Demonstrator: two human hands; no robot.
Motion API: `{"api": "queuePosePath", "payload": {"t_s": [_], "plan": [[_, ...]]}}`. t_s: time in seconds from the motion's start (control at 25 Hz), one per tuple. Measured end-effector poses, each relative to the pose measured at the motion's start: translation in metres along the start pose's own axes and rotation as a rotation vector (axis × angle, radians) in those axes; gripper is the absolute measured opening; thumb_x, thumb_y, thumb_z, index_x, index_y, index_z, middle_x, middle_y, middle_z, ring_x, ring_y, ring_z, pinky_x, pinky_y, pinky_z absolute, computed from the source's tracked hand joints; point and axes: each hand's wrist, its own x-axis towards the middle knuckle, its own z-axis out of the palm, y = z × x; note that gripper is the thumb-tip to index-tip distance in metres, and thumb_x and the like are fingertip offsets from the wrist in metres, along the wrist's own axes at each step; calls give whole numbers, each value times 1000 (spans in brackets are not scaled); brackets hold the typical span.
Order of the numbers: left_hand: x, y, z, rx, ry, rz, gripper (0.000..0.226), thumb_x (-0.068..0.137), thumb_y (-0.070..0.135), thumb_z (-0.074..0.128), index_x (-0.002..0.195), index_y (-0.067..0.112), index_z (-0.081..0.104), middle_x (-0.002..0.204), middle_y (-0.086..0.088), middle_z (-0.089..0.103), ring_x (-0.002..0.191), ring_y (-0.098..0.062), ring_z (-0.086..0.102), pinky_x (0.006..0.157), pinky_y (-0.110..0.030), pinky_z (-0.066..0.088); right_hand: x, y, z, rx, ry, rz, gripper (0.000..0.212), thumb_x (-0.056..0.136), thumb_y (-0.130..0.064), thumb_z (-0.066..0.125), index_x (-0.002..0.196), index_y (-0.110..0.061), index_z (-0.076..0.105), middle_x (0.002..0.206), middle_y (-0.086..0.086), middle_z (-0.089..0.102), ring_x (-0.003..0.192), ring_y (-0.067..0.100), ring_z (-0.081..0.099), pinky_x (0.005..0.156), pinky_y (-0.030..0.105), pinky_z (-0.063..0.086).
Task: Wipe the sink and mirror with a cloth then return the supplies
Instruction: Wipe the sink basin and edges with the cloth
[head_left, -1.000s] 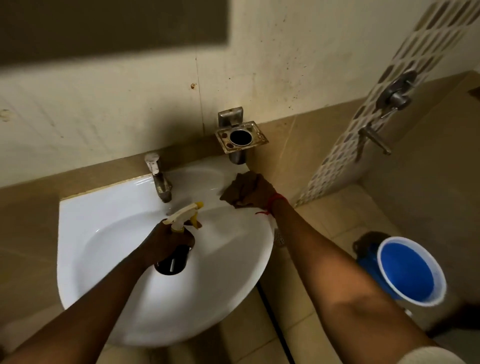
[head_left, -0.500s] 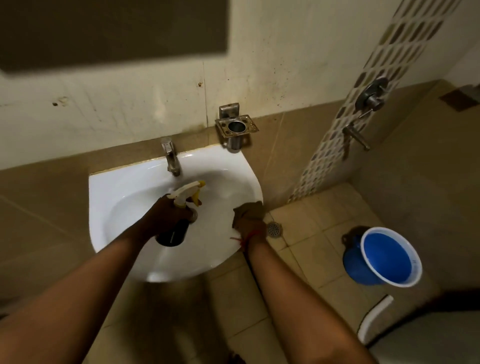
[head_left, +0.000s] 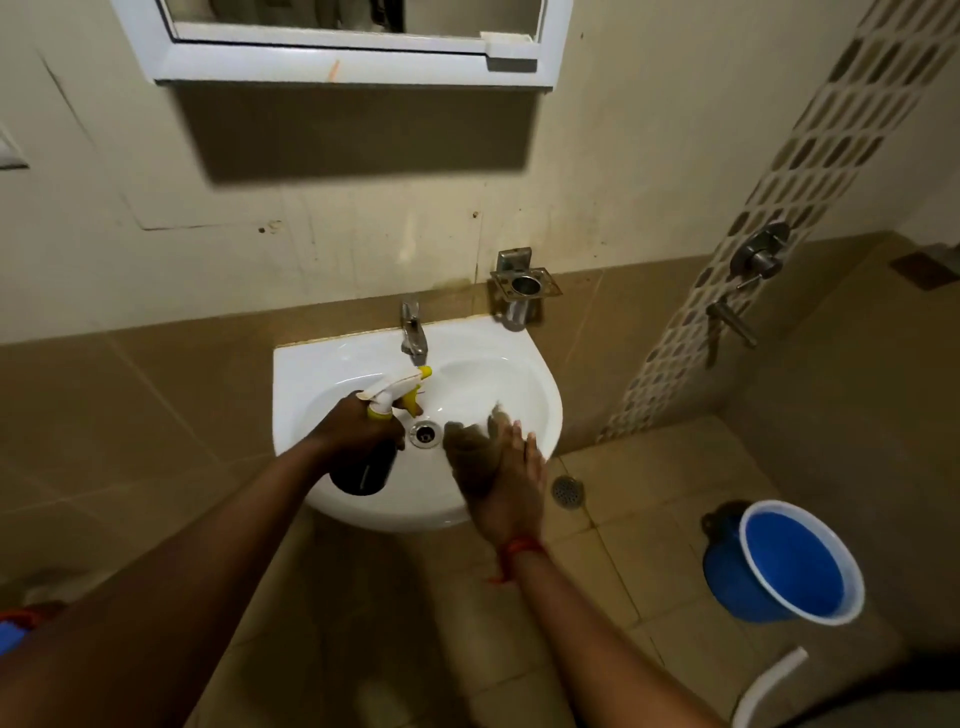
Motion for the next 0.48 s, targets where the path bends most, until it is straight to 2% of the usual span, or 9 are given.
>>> {"api": "queuePosePath", "payload": {"t_s": [0.08, 0.12, 0.2, 0.28, 0.36, 0.4, 0.48], "plan": [[7, -17, 1, -7, -11, -7, 60, 55, 33, 72, 112, 15, 72, 99, -11, 77, 87, -33, 74, 92, -54, 58, 36, 14, -18, -427, -532, -224, 87, 80, -72, 52, 153, -31, 27, 156, -3, 35, 149, 30, 23, 122, 48, 16], [12, -27, 4, -17, -9, -15, 58, 55, 33, 73, 110, 16, 73, 100, -12, 77, 86, -33, 75, 90, -56, 58, 45, 12, -13, -509, -761, -256, 87, 80, -75, 52, 152, -33, 28, 156, -3, 36, 149, 32, 23, 120, 48, 13], [21, -41, 11, -20, 19, -38, 42, 59, 27, 76, 100, 17, 75, 98, -12, 78, 84, -33, 75, 88, -58, 58, 51, -11, -2, -452, -1056, -223, 96, 81, -80, 49, 157, -32, 15, 163, -3, 23, 151, 32, 17, 122, 47, 7], [32, -42, 17, -31, 51, -57, 28, 62, 19, 76, 90, 17, 77, 94, -12, 79, 84, -31, 76, 89, -58, 58, 45, -43, 25, -339, -1136, -247, 97, 86, -78, 40, 159, -24, 7, 164, 3, 16, 151, 36, 17, 123, 51, 11], [47, -38, 18, -24, 83, -93, 23, 59, 20, 76, 81, 15, 79, 91, -11, 79, 86, -31, 75, 91, -57, 57, 45, -65, 54, -282, -1128, -300, 75, 99, -60, 31, 157, -15, 17, 161, 13, 24, 148, 37, 26, 121, 55, 19], [56, -35, 17, -18, 92, -106, 27, 56, 23, 76, 81, 14, 79, 93, -10, 79, 88, -32, 74, 91, -57, 57, 50, -65, 64, -265, -1130, -307, 76, 98, -64, 25, 156, -17, 19, 161, 11, 24, 148, 35, 28, 121, 55, 19], [70, -26, 14, -15, 80, -115, 35, 53, 28, 75, 87, 17, 79, 101, -5, 78, 92, -31, 73, 92, -54, 57, 73, -34, 71, -340, -1062, -403, 100, 74, -91, 8, 156, -34, 18, 165, 1, 18, 151, 29, 23, 120, 59, 12]]}}
